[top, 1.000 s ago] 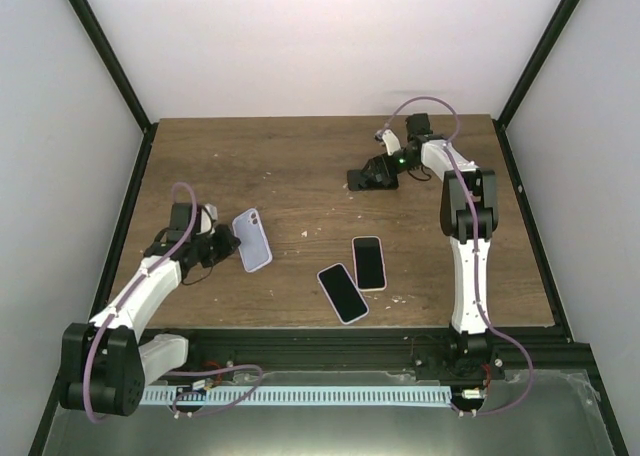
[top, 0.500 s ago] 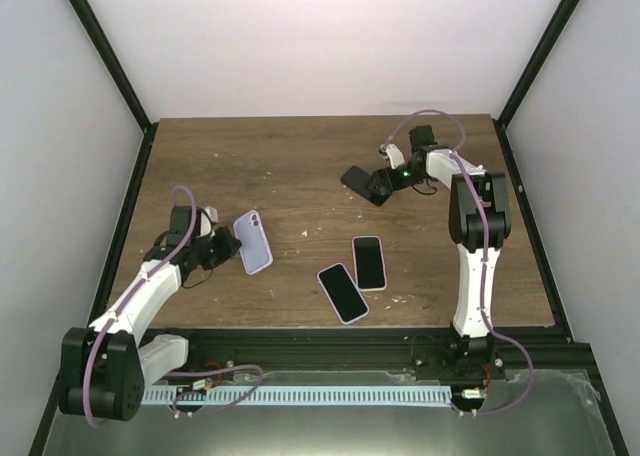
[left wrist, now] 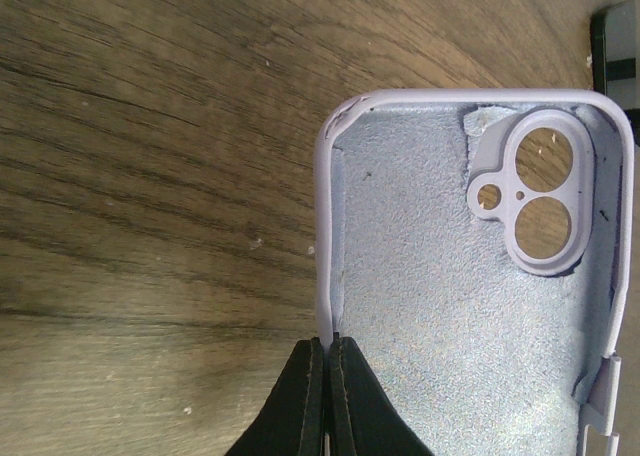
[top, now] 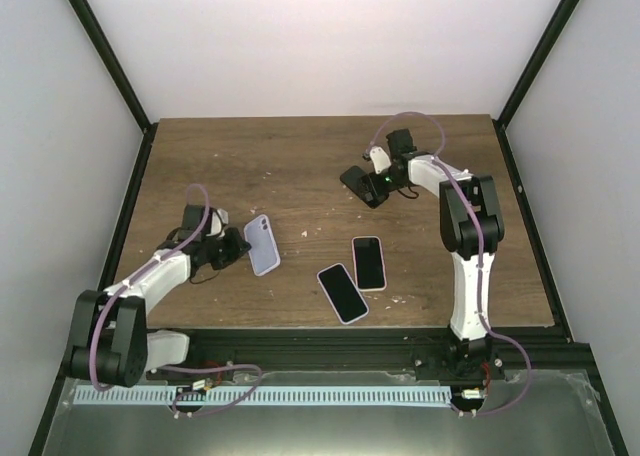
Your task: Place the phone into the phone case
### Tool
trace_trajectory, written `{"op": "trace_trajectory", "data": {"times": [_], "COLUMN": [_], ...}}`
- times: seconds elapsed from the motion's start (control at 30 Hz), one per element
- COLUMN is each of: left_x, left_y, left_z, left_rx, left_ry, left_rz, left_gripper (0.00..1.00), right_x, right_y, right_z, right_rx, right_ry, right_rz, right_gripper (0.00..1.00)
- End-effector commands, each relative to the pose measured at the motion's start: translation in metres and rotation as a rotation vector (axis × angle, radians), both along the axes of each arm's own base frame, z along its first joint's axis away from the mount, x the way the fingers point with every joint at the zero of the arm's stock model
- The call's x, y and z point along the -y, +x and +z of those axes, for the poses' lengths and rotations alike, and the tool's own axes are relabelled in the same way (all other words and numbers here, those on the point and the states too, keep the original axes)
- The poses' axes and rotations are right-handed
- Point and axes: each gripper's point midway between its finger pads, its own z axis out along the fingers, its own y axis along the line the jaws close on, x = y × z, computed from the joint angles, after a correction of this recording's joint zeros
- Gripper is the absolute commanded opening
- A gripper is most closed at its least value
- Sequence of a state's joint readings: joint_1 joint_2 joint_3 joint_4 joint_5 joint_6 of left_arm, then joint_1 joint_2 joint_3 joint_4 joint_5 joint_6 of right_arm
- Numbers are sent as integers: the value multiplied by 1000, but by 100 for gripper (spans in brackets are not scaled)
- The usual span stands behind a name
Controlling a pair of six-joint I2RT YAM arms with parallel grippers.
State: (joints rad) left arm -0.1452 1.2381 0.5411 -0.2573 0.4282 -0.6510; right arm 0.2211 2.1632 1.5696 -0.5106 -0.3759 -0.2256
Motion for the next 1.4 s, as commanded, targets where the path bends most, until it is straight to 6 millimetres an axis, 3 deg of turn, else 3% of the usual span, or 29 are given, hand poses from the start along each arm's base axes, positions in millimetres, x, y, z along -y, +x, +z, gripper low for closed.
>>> {"op": "trace_trajectory", "data": {"times": [0.0, 0.2, 0.67, 1.07, 1.23, 1.37], "left_x": [15, 25, 32, 36, 40, 41], "left_y": [8, 9, 12, 21, 19, 15], "left_z": [-1, -12, -36, -36, -28, -16], "left_rx": [13, -13, -69, -68, -61, -22], "left_ry": [-27, -26, -13, -23, -59, -89], "left_rz": [-31, -47, -44, -20, -19, -15], "left_gripper": [0, 0, 3, 9, 19, 47], "right_x": [3, -4, -19, -18, -20, -22], "right_y": [16, 24, 16, 17, 15, 10], "right_z": [8, 8, -7, -19, -19, -15], "right_rx": [100, 149, 122, 113, 93, 84], "right_ry": [-100, -154, -152, -198, -180, -152], "right_rz": [-39, -8, 66, 49, 37, 13], "right_gripper": [92, 93, 92, 90, 82, 76]}}
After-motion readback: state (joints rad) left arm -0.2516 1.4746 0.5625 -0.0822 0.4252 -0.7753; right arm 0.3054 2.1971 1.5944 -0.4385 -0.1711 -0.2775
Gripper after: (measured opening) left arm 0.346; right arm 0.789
